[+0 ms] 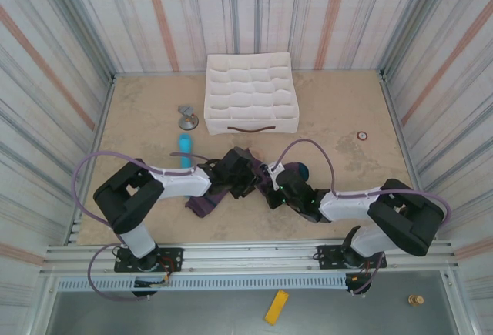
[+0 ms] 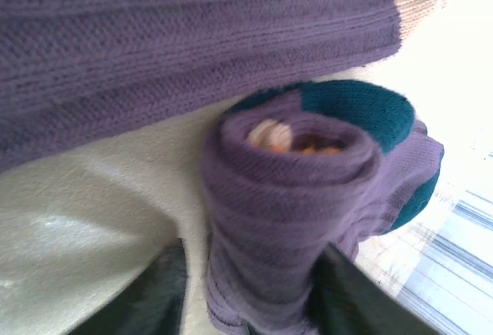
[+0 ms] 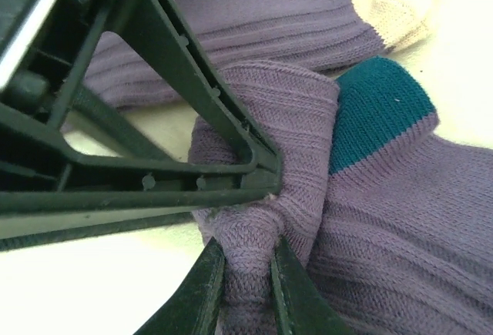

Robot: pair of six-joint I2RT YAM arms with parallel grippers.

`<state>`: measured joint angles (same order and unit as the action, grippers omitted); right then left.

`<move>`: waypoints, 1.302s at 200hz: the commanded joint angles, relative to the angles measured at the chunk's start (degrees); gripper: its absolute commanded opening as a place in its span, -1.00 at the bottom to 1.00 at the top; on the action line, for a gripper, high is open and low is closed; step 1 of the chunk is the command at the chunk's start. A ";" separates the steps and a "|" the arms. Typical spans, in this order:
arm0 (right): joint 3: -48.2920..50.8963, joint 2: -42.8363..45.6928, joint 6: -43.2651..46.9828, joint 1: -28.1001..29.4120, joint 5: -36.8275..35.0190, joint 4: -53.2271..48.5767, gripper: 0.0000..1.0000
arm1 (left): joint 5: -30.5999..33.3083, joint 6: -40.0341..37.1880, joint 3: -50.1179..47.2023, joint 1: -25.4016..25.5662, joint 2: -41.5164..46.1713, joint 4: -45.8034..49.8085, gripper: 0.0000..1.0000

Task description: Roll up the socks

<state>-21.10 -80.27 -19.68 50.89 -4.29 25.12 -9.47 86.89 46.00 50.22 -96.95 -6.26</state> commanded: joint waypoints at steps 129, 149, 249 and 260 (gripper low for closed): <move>8.59 -4.64 -23.67 -21.15 24.33 5.14 -1.00 | 0.24 -11.55 0.42 -0.78 5.98 1.26 0.40; 8.88 -2.81 -25.75 -23.01 24.81 1.32 -1.00 | 0.07 -11.83 1.04 -0.70 5.25 1.60 0.39; 7.62 -4.57 -32.94 -30.90 24.84 -13.05 -1.00 | -1.07 -17.62 7.63 0.14 -2.36 0.12 0.10; 6.87 -4.65 -33.76 -31.23 24.36 -15.98 -1.00 | -1.28 -18.43 8.49 0.14 -3.13 0.11 0.06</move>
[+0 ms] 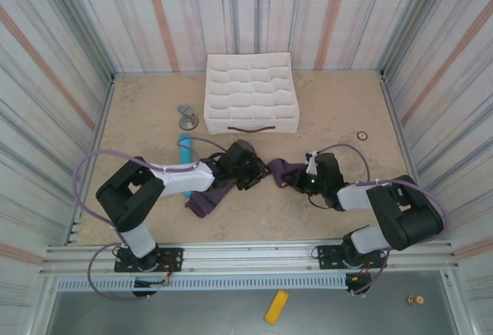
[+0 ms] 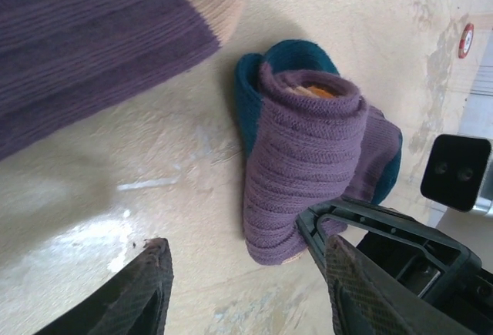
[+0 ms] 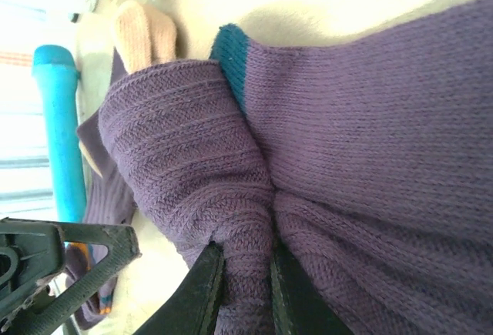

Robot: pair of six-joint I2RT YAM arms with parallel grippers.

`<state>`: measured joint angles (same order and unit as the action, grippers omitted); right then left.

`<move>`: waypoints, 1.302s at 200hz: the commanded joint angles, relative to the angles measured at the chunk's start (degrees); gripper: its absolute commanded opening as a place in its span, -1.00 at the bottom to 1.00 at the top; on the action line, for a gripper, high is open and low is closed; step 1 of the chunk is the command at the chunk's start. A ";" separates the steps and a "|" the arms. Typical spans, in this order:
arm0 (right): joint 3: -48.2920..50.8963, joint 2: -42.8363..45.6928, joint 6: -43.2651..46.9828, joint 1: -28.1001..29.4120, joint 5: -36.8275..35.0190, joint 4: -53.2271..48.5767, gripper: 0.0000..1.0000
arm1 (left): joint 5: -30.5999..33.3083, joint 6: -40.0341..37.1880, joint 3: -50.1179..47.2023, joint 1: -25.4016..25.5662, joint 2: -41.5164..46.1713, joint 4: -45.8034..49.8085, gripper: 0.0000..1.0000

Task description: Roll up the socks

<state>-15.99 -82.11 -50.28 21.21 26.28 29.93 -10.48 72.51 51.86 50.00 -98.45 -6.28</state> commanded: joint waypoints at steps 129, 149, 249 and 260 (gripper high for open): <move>-0.89 -0.99 -8.37 -2.61 -11.38 -36.84 -1.00 | 0.42 -10.37 12.69 1.62 -11.55 6.93 -0.09; -0.66 -1.03 -8.85 -2.84 -11.70 -37.49 -1.00 | 0.68 -10.60 13.19 1.85 -12.41 6.90 -0.10; 1.65 -1.46 -8.56 -4.76 -8.90 -33.48 -1.00 | 1.15 -11.41 14.55 1.95 -16.14 0.38 -0.06; 1.61 -1.43 -8.52 -4.85 -8.88 -33.45 -1.00 | 0.52 -11.45 14.12 1.86 -16.25 -1.87 0.00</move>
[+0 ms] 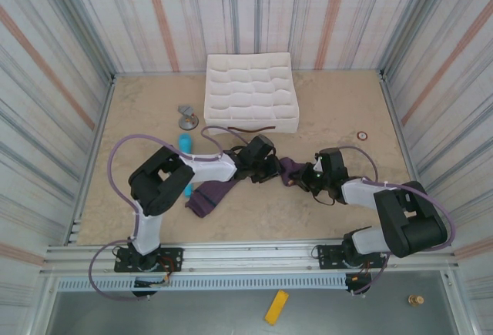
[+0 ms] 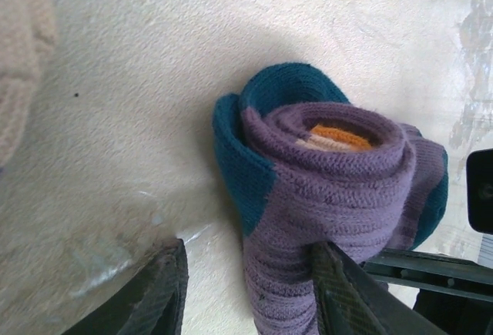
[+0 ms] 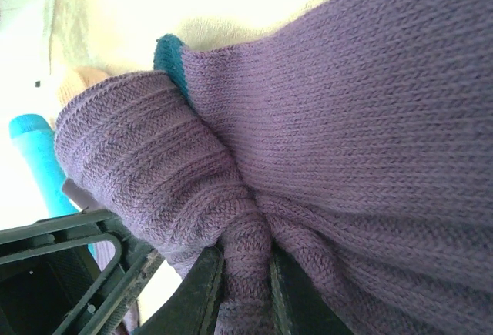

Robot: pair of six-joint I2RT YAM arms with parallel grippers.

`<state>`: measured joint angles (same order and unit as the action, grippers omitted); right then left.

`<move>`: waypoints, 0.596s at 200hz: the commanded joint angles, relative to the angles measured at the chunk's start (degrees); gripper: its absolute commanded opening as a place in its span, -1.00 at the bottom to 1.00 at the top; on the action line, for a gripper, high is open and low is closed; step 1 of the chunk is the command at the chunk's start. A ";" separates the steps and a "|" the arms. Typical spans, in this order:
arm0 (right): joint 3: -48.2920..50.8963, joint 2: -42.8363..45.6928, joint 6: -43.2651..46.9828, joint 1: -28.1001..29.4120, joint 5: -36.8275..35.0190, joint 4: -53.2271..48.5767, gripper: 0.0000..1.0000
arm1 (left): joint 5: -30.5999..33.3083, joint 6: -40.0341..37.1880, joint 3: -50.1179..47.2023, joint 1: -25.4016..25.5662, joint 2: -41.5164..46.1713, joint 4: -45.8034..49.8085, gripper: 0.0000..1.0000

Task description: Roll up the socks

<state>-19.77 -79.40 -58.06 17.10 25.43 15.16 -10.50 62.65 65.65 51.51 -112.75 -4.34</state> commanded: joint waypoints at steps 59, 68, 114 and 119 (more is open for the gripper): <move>5.54 -4.09 -0.56 -0.94 -7.35 -18.24 -1.00 | 0.57 -2.00 -2.82 0.44 -0.94 -8.99 0.11; 5.62 -4.09 -0.56 -0.93 -7.28 -18.10 -1.00 | 0.17 -2.01 -2.19 0.35 -1.68 -8.63 0.09; 6.14 -3.38 -0.30 -1.09 -6.82 -17.03 -1.00 | -0.18 -1.00 0.31 -0.30 -3.97 -3.80 -0.06; 6.13 -3.41 -0.22 -1.05 -6.74 -16.92 -1.00 | -0.32 -1.16 0.08 -0.40 -3.96 -4.16 -0.07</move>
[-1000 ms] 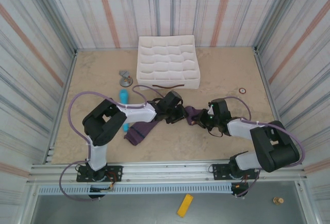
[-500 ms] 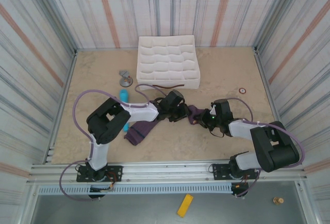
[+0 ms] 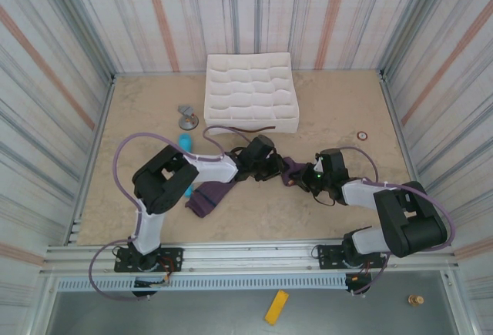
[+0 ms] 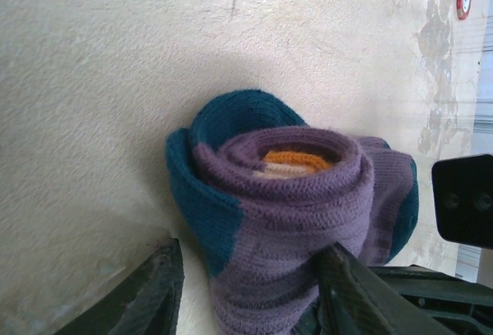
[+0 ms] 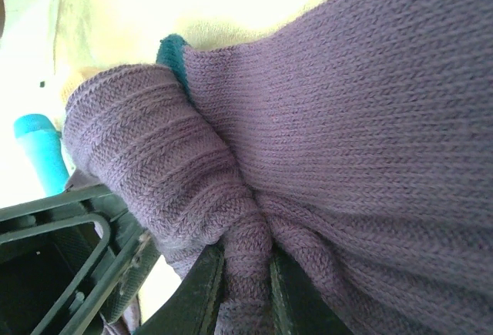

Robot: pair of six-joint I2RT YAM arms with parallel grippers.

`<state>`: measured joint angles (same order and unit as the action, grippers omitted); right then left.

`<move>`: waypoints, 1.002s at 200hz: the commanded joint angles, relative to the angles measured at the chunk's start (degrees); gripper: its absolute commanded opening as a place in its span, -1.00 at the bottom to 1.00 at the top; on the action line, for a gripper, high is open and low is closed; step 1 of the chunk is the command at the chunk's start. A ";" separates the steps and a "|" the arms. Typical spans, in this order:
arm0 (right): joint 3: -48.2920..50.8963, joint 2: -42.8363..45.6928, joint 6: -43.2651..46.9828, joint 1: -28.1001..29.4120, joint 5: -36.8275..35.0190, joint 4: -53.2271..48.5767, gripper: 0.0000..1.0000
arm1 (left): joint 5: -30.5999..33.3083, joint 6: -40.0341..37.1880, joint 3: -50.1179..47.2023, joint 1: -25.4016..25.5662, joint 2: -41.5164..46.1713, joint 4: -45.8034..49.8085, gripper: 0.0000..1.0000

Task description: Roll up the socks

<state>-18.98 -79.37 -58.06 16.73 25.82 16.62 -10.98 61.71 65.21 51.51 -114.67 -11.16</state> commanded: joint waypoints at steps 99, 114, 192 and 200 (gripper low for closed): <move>5.10 -3.71 0.58 -0.74 -6.05 -17.11 -1.00 | -1.85 -1.47 3.09 -0.79 -4.40 4.03 -0.12; 5.10 -3.74 0.74 -0.88 -5.94 -16.81 -1.00 | -1.80 -1.31 3.06 -0.90 -4.34 4.18 -0.26; 3.98 7.39 4.97 -0.83 -5.19 -20.67 -0.30 | -2.86 -3.08 4.06 -1.58 -3.02 7.74 -1.00; 3.38 10.06 5.69 -0.82 -5.76 -22.95 -0.24 | -3.62 -3.50 4.13 -1.82 -2.77 7.73 -1.00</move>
<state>-17.72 -73.21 -55.83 16.36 25.04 12.14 -14.50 60.55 69.17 50.72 -117.01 -8.38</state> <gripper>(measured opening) 0.345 0.131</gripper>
